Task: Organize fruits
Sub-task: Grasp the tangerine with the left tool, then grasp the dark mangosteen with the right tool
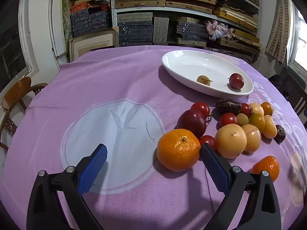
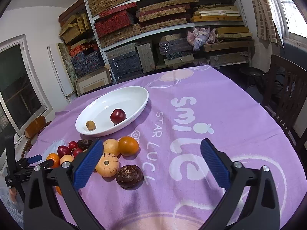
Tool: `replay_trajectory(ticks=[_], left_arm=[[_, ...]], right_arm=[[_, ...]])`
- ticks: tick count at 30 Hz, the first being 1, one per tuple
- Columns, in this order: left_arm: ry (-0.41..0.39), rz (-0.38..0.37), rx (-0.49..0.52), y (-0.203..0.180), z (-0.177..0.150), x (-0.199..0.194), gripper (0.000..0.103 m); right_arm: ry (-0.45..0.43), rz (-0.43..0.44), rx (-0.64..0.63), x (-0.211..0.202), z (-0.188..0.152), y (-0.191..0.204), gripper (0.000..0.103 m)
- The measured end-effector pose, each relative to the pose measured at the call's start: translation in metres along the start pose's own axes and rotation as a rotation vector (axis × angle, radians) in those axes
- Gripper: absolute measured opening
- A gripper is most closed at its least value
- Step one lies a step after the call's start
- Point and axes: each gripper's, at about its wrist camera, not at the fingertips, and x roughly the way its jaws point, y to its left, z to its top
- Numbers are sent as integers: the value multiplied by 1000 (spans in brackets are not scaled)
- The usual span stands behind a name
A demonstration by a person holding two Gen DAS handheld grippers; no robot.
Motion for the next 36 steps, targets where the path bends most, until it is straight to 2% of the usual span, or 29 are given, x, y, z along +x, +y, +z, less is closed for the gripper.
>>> replay_trajectory(ticks=[3, 6, 9, 11, 13, 16, 18, 20, 24, 29, 31, 33, 36], left_arm=[[6, 20, 24, -5, 0, 1, 98], [57, 46, 52, -12, 1, 13, 98], [59, 50, 31, -8, 1, 14, 97], [59, 48, 7, -2, 1, 15, 88], [66, 43, -13, 4, 2, 15, 75], [92, 24, -24, 8, 0, 17, 64], [93, 15, -19, 8, -1, 16, 61], [94, -3, -7, 8, -3, 14, 50], [93, -19, -10, 10, -5, 12, 49], [94, -6, -16, 12, -4, 12, 49], [95, -2, -16, 12, -4, 12, 49], [94, 0, -14, 12, -4, 12, 49], [95, 4, -11, 11, -4, 12, 49]], right_arm=[[6, -2, -8, 2, -2, 2, 99], [17, -3, -15, 4, -2, 4, 99], [24, -7, -27, 5, -4, 6, 99], [27, -9, -34, 5, -4, 7, 99], [32, -10, -37, 6, -4, 8, 99], [39, -9, -41, 7, -5, 9, 99], [43, -8, -44, 8, -5, 8, 99], [49, -6, -47, 9, -5, 8, 99], [107, 20, -83, 15, -8, 14, 99], [203, 39, -228, 25, -21, 33, 99], [234, 53, -263, 31, -27, 40, 96], [264, 50, -309, 37, -34, 49, 70], [307, 52, -342, 45, -41, 56, 65]])
